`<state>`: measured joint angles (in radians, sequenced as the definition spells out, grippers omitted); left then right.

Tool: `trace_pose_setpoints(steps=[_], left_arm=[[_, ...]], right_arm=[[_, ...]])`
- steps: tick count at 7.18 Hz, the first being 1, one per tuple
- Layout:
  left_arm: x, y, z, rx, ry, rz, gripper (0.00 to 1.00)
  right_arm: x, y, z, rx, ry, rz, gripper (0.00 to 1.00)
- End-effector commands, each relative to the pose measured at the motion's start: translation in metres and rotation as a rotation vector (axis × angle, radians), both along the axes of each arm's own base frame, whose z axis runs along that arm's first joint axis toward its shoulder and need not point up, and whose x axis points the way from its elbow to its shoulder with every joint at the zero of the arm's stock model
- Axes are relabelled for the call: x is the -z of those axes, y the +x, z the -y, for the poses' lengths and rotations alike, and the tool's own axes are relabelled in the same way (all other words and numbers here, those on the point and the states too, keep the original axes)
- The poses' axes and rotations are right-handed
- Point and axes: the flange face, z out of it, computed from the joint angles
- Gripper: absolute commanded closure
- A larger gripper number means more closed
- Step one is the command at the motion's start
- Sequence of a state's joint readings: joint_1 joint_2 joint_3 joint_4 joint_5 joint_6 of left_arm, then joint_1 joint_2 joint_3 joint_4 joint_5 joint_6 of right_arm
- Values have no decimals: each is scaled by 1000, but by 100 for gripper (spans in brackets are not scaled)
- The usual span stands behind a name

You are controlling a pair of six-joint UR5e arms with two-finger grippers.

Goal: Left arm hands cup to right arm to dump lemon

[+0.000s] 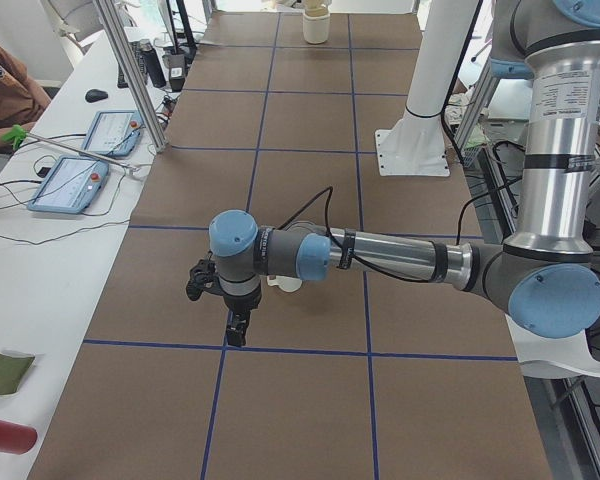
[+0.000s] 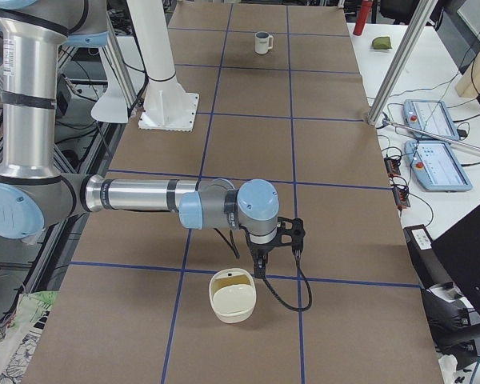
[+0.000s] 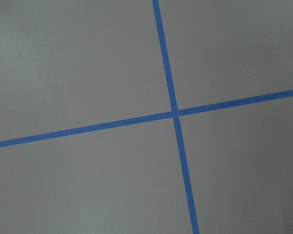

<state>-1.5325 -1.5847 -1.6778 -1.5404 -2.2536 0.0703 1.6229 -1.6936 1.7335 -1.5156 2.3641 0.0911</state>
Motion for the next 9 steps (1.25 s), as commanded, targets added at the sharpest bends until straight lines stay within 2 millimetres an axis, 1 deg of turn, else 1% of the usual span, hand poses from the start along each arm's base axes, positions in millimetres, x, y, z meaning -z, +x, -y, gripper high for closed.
trace_pose_setpoints(steps=[1,7,9], left_arm=[[1,0,0,3,-13,-1,0],[-1,0,1,7,-20,5,0],[-2,-1,0,54,-58,6,0]], right_arm=[[1,-1,0,3,3,21,0],[-2,-1,0,0,-7,22,0],[-6,-1,-2,-5,-19,15,0]])
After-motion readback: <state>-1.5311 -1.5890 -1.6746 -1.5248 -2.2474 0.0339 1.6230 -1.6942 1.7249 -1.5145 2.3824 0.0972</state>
